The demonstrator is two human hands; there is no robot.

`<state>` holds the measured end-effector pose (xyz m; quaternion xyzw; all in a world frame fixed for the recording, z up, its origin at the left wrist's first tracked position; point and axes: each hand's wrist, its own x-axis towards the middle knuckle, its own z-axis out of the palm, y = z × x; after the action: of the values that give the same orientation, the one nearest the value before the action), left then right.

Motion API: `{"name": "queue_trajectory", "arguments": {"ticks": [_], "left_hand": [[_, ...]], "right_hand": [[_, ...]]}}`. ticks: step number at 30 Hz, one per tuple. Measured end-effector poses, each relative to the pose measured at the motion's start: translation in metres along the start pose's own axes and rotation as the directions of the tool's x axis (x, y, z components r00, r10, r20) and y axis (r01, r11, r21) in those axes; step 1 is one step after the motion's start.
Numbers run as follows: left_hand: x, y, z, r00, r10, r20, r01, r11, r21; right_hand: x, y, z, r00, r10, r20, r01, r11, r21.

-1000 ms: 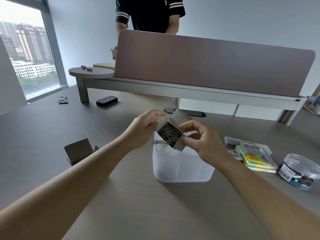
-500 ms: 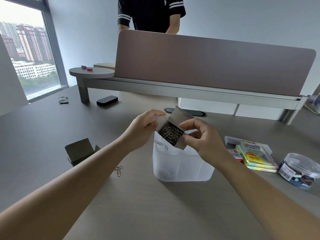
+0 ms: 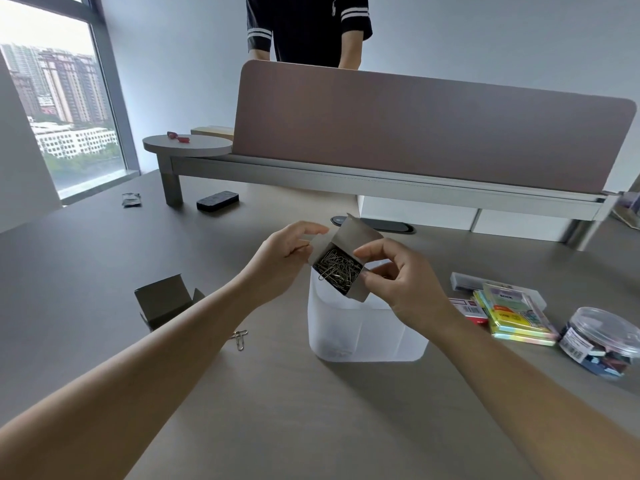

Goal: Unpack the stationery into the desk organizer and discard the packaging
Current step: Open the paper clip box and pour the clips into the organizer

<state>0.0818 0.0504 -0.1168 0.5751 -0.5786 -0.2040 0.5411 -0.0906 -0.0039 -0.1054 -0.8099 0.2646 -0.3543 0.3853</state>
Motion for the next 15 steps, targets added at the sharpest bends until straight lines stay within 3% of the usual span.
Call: {"name": "queue_trajectory", "arguments": {"ticks": [15], "left_hand": [[-0.0047,0.0019,0.0025,0.999,0.047,-0.021,-0.047,0.999,-0.024]], "right_hand": [[-0.0042,-0.0006,0.0000,0.998,-0.040,-0.039,0.039,0.999,-0.022]]}}
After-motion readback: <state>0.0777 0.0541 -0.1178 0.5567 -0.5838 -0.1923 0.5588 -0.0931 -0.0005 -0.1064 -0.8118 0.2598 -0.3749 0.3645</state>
